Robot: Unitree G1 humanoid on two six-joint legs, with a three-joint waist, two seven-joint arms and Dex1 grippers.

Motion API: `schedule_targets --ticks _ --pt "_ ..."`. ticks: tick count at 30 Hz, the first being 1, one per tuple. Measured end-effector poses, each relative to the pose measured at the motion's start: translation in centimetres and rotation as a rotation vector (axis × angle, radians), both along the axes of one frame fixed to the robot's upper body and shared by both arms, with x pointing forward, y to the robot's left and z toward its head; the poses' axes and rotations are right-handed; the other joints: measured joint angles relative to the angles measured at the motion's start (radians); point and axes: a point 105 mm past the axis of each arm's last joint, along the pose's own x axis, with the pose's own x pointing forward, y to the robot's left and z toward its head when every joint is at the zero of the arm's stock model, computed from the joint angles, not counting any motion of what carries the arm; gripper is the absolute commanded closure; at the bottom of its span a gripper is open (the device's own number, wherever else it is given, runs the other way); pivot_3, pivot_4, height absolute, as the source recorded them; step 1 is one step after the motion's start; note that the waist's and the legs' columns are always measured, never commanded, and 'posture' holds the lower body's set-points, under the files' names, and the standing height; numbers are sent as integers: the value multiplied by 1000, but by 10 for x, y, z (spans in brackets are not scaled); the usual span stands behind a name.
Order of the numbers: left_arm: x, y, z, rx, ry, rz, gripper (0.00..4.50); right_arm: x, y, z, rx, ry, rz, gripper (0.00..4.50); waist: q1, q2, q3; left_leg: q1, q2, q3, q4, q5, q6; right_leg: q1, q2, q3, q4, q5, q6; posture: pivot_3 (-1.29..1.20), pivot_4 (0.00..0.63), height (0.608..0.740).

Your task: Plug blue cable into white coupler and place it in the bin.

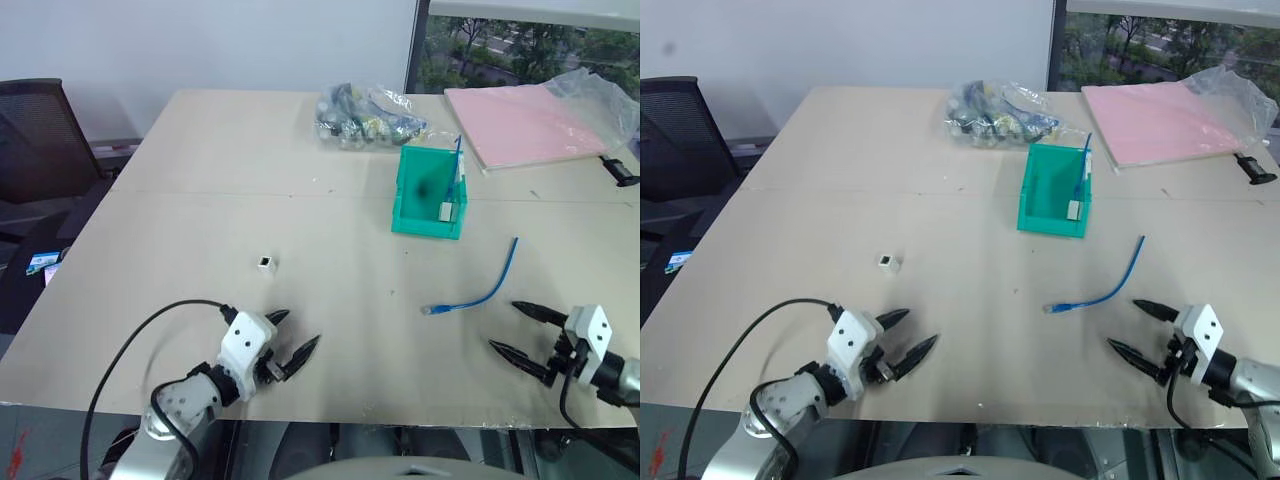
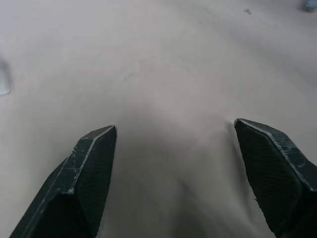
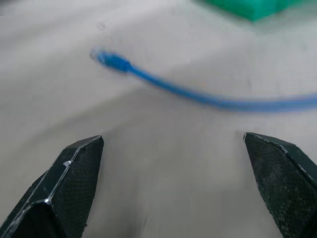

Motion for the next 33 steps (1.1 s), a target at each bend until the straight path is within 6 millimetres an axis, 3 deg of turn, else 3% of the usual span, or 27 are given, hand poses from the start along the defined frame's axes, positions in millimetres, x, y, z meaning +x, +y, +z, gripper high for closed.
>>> schedule_targets --ticks 5,11,14,21,22,26,33 --pt "9 -21 37 46 -67 -286 606 22 39 10 -128 13 194 29 0 0 1 -2 0 -1 0 0 0 -1 1 -1 -1 0 0 0 150 739" --pt "5 -36 51 105 -29 -541 606 35 74 10 -204 47 372 29 0 -1 3 -4 0 -1 0 0 0 -3 2 -2 -1 0 1 0 150 739" --pt "1 -34 55 133 0 -614 606 40 75 5 -234 76 394 919 0 -3 5 -4 0 -1 0 0 0 -3 3 -2 -1 0 1 0 150 739" --pt "-1 -31 55 142 35 -663 606 45 78 6 -236 75 427 4253 -1 -3 6 -4 0 -1 1 0 0 -3 3 -2 -1 0 1 0 150 739" --pt "-2 -31 55 141 37 -664 606 45 79 6 -234 74 432 4471 -1 -3 6 -4 0 -1 1 0 0 -3 3 -2 0 0 1 0 150 739" --pt "-1 -30 55 139 32 -658 606 49 86 8 -230 57 441 4471 -3 -3 6 -3 0 -1 1 0 0 -3 3 -2 0 0 1 0 150 739" --pt "16 -22 60 131 -4 -597 606 82 135 32 -205 -66 475 4471 -5 -3 7 -3 0 -2 2 0 -1 -4 5 -6 3 0 1 0 150 739"
